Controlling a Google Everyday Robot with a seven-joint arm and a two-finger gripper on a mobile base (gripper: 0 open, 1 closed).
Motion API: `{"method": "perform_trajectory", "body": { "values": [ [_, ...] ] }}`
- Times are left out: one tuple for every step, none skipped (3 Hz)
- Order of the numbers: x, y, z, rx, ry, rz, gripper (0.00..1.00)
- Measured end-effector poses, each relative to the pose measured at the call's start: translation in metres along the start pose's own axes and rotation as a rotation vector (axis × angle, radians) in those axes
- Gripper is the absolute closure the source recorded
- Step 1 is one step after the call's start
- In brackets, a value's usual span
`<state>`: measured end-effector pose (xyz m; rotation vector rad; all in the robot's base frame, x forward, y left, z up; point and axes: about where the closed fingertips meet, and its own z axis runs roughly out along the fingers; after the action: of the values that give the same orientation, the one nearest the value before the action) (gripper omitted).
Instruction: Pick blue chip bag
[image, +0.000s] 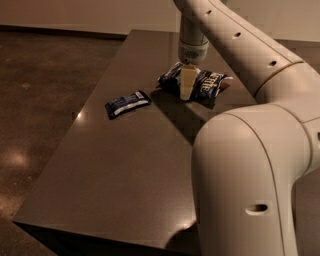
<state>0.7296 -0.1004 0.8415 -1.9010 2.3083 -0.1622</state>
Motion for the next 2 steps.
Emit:
{"method": "perform_trajectory", "body": {
  "values": [
    [-0.0017,0.0006,0.0005,-0.013,-0.006,-0.012,0.38],
    [0.0001,0.0022,-0.0037,-0.016,-0.024,-0.014,0.6]
  ]
}}
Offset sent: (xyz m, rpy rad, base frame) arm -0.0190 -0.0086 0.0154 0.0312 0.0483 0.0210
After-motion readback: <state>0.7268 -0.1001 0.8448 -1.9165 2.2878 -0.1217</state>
